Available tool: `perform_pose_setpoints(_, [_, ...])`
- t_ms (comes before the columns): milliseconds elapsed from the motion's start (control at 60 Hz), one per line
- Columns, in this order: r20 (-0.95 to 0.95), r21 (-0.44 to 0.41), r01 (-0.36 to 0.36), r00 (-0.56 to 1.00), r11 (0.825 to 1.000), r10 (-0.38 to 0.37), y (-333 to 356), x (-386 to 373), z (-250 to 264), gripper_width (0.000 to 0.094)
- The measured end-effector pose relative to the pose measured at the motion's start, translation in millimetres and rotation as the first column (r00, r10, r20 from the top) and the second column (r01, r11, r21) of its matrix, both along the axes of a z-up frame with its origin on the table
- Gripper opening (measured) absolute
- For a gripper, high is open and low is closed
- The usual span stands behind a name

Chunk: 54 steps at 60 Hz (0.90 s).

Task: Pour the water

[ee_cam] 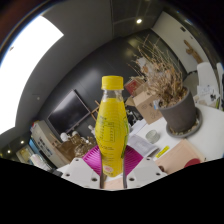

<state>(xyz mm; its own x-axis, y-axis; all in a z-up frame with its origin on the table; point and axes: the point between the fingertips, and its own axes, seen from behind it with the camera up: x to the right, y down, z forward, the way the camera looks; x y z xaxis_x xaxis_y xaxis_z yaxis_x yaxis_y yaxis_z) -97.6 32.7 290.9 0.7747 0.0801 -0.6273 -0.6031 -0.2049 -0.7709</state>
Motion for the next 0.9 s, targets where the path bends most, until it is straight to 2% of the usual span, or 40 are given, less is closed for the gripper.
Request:
perform_pose_setpoints(133, [0.368, 0.034, 0.107, 0.923, 0.994, -0.112, -1.3, 73.7, -4.1, 0.0256])
perform_pose_setpoints(233, [0.527, 0.004, 0.161, 0.839, 0.987, -0.139, 0.4, 121.0, -36.5, 0.0256])
perform_pose_setpoints(400, [0.626, -0.097, 0.195, 0.774, 0.976, -0.093, -4.9, 160.9, -126.3, 0.0256])
perform_pose_setpoints(483, [0.639, -0.145, 0.196, 0.767, 0.97, -0.06, -15.7, 172.6, -158.0, 0.0256])
perform_pose_setpoints(733, [0.633, -0.23, 0.22, 0.773, 0.948, -0.026, -25.1, 179.7, -236.2, 0.0263])
perform_pose_setpoints(767, [0.638, -0.205, 0.222, 0.769, 0.953, -0.043, -25.8, 180.0, -234.9, 0.0294])
perform_pose_setpoints(783, [0.638, -0.199, 0.221, 0.769, 0.955, -0.045, -26.4, 179.1, -234.6, 0.0347])
perform_pose_setpoints(900, [0.637, -0.228, 0.224, 0.77, 0.948, -0.029, -27.6, 178.9, -237.3, 0.0512])
